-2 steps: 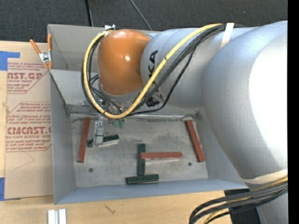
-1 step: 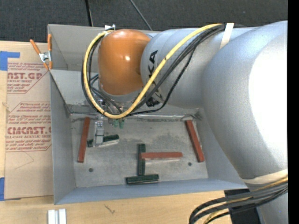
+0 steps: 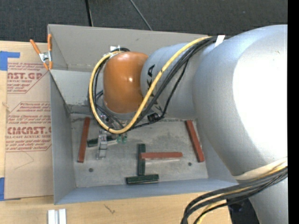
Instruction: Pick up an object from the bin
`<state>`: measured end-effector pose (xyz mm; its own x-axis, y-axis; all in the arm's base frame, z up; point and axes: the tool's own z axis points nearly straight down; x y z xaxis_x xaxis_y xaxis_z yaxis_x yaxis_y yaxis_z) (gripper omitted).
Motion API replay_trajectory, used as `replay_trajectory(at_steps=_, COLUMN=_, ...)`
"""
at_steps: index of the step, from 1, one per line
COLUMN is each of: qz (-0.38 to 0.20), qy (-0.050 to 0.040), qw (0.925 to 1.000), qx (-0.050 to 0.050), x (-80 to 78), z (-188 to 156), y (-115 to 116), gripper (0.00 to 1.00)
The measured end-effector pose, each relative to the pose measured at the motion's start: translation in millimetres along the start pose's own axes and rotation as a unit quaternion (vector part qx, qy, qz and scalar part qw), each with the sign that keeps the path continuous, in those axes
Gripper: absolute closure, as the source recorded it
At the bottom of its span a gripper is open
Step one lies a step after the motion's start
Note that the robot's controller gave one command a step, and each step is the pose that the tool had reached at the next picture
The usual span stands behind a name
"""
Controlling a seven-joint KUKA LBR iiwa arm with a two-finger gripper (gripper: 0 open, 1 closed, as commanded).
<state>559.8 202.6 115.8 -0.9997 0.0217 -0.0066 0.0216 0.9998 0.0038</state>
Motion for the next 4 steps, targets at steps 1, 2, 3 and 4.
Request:
replay_trajectory(at_steps=1, qz=-0.083, qy=0.0059, qw=0.9965, qx=0.002, x=-1.5, z=27.6, y=-13.2, gripper=0.00)
replay_trajectory(at_steps=2, qz=-0.264, qy=0.0019, qw=0.9645, qx=0.000, x=-17.0, z=45.5, y=-28.3, gripper=1.00)
replay_trajectory(at_steps=3, qz=-0.264, qy=0.0019, qw=0.9645, qx=0.000, x=-17.1, z=45.6, y=-28.3, gripper=1.00)
replay_trajectory(at_steps=4, qz=-0.266, qy=0.0036, qw=0.9641, qx=0.001, x=-1.6, z=-165.6, y=-30.0, gripper=1.00)
